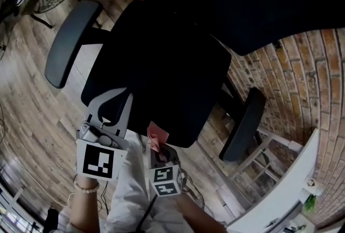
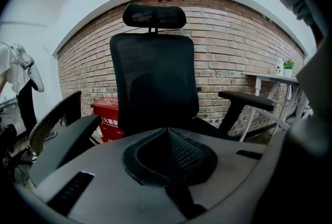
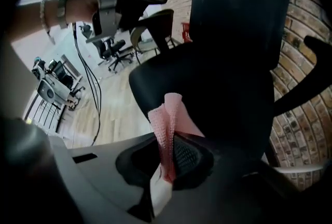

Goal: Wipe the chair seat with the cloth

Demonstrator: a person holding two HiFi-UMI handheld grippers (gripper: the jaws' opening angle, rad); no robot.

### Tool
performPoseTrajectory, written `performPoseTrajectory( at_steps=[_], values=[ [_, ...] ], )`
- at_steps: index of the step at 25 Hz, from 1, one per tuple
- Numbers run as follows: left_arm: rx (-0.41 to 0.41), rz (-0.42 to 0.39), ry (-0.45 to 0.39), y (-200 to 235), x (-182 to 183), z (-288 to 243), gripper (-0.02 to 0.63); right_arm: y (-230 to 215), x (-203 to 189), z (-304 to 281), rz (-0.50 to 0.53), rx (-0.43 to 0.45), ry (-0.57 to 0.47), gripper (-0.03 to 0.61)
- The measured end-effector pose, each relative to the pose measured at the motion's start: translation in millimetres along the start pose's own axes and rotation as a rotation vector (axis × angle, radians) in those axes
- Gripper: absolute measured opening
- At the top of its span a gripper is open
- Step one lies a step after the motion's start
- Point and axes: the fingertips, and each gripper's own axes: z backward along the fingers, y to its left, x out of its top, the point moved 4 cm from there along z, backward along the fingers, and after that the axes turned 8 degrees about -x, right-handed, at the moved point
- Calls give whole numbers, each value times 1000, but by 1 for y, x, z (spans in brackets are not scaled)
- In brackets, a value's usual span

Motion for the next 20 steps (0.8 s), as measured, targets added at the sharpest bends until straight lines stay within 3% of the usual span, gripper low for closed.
performPoseTrajectory(
  at_steps=[4, 12, 17, 20],
  values=[
    [-13, 8, -46, 5, 44, 28, 18, -19, 58, 50, -53, 3, -162, 55],
    [8, -67, -90, 10, 157, 84, 18, -80, 179, 171, -50, -59, -476, 55],
    [-11, -94, -132, -3, 222, 116, 18, -99, 224, 252, 5, -94, -623, 55],
    [21, -25, -181, -11, 251, 137, 18, -109, 239, 294, 14, -97, -691, 55]
  ],
)
